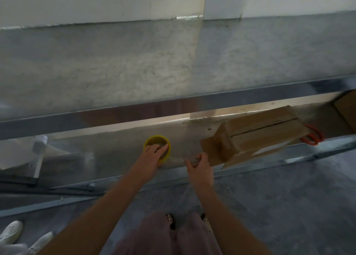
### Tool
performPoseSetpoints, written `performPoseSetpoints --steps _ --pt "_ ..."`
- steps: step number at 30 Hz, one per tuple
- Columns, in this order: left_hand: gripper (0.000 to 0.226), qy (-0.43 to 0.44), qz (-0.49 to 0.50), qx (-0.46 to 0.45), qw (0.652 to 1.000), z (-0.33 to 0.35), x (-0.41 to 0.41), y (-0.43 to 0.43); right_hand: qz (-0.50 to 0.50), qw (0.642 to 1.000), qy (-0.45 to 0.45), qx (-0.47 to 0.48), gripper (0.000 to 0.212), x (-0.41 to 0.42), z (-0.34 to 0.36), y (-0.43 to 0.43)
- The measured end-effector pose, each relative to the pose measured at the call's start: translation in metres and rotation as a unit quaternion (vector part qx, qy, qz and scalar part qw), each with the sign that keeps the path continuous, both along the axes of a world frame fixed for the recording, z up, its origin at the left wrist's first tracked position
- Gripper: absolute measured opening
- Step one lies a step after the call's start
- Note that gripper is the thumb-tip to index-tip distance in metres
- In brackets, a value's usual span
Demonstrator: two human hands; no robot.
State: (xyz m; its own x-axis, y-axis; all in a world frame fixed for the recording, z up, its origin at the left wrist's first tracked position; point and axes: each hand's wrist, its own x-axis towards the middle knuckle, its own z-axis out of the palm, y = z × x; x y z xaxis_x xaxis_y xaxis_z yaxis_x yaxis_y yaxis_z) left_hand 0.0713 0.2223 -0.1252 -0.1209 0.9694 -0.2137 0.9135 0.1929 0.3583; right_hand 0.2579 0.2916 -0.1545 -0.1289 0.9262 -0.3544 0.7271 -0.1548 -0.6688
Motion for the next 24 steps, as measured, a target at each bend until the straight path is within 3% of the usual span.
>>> performPoseSetpoints --steps 3,5,7,9,11,16,24 --pt "0.074 0.005 -0.014 0.0 1.0 0.006 0.005 -0.002 0.059 0.998 -0.009 -0.015 0.025 0.008 0.011 0.003" --pt "0.073 0.029 -0.032 0.03 0.999 0.015 0.01 -0.004 0.118 0.992 -0.02 0.028 0.021 0.017 0.028 -0.002" --pt "0.065 0.042 -0.033 0.083 0.995 0.027 0.021 -0.003 0.176 0.973 -0.024 0.147 0.024 0.031 0.05 -0.009" --pt "0.066 0.045 -0.024 0.105 0.993 0.042 0.04 0.004 0.217 0.931 -0.017 0.293 0.031 0.048 0.072 -0.007" --pt "0.067 0.046 -0.027 0.115 0.992 0.055 0.063 0.018 0.244 0.893 -0.033 0.377 0.04 0.065 0.091 0.008" --pt "0.061 0.057 -0.02 0.169 0.984 0.084 0.136 0.069 0.302 0.871 -0.131 0.366 0.059 0.12 0.115 0.075" --pt "0.066 0.047 0.107 0.154 0.981 0.072 0.23 0.127 0.33 0.874 -0.168 0.315 0.058 0.229 0.111 0.198"
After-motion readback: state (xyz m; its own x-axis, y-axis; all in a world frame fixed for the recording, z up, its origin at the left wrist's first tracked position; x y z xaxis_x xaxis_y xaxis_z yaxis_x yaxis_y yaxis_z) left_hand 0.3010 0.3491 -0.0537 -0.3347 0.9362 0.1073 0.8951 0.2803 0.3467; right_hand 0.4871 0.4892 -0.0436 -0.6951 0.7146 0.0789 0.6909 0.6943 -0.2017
